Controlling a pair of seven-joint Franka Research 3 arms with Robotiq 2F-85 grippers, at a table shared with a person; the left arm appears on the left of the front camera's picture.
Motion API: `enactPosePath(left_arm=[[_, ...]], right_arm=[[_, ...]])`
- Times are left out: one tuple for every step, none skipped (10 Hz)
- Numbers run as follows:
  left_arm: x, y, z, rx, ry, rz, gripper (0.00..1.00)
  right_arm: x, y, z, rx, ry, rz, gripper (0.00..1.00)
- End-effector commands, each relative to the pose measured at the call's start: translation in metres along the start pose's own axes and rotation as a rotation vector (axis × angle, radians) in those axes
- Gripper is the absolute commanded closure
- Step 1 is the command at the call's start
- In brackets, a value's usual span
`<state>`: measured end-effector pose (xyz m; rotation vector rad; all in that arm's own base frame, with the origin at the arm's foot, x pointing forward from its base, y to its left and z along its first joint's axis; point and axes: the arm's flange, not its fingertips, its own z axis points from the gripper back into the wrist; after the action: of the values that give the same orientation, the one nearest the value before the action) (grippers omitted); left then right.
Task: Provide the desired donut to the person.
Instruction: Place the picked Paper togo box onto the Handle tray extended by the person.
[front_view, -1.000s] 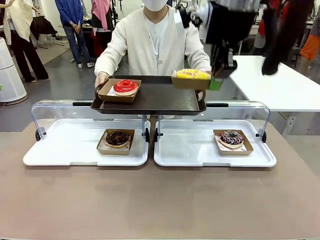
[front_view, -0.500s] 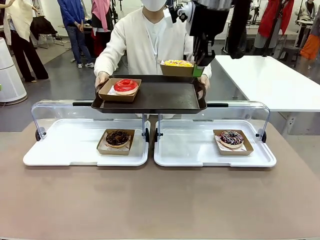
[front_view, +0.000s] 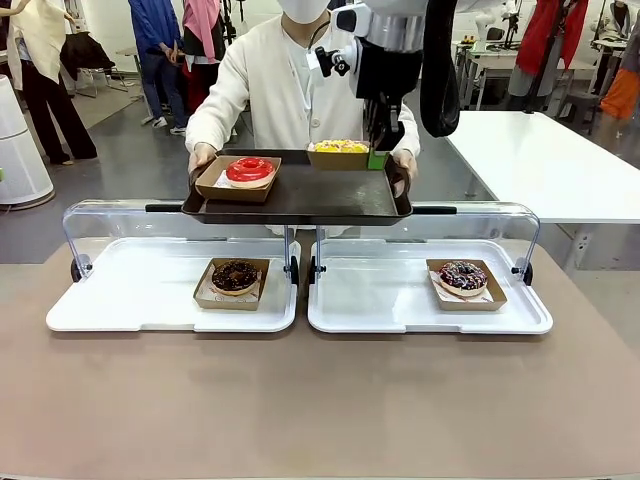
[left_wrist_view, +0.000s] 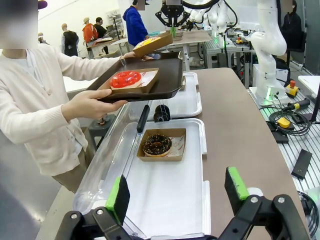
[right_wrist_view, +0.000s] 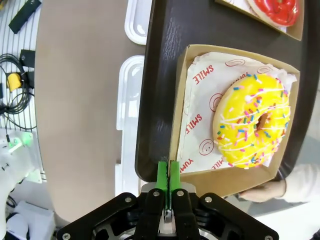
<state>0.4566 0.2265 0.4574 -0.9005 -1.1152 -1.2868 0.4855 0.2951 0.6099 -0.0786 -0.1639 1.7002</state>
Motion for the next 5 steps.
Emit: enactPosePath(left_arm=[[0.002, 0.0, 0.001, 0.002, -0.013, -0.001, 0.0], [0.002, 0.0, 0.001, 0.002, -0.013, -0.001, 0.0], [0.002, 0.0, 0.001, 0.002, -0.013, -0.001, 0.0], [0.002, 0.0, 0.001, 0.002, -0.013, -0.001, 0.0], [0.002, 0.0, 0.001, 0.002, -0.013, -0.001, 0.0]], right_arm=[[-0.001, -0.009, -0.01, -0.013, 0.022, 0.007, 0.98], [-0.002, -0.013, -0.019, -0.004, 0.037, -0.002, 0.98], [-0.002, -0.014, -0.024, 0.004, 0.04, 0.001, 0.98], [-0.004, -0.017, -0.032, 0.008, 0.041, 0.001, 0.98], [-0.005, -0.022, -0.035, 0.007, 0.036, -0.005, 0.98]])
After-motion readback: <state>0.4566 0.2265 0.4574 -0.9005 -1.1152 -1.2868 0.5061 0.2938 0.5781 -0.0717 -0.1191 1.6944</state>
